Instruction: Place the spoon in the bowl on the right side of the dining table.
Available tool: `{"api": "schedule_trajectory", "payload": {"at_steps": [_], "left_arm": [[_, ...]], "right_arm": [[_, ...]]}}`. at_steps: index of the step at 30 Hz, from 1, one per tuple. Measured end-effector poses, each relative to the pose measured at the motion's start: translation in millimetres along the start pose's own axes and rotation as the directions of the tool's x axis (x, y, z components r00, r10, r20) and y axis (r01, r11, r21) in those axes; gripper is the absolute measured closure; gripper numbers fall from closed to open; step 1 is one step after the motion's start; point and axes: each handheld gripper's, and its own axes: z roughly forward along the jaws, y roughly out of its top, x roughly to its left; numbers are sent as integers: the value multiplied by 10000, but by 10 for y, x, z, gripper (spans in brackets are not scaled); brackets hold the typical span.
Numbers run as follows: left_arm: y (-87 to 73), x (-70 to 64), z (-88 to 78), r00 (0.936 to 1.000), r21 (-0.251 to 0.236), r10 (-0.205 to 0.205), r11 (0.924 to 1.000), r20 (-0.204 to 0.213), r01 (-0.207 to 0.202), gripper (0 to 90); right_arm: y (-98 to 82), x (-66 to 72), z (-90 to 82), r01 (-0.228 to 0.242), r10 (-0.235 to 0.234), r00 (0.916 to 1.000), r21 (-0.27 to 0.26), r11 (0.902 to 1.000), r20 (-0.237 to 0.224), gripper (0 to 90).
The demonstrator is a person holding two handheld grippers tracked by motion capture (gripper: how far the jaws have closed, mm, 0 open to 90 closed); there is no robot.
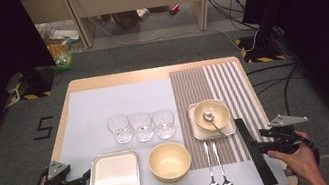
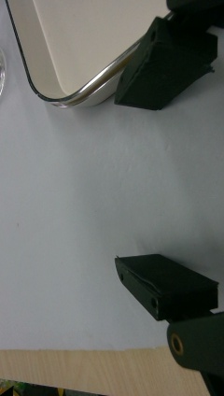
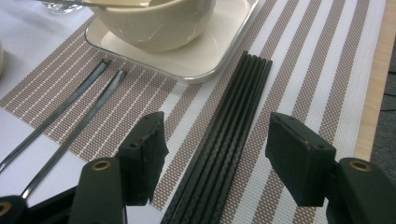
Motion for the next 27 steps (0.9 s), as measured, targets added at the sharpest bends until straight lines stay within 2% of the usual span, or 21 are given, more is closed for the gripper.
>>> {"api": "schedule_trajectory", "payload": {"at_steps": [27], "left_arm": [[1, 0, -2, 10000, 28, 4, 10000, 6, -4, 173]], "right_arm": [[-200, -47, -30, -309, 308, 9995, 370, 9988, 17, 385]]}}
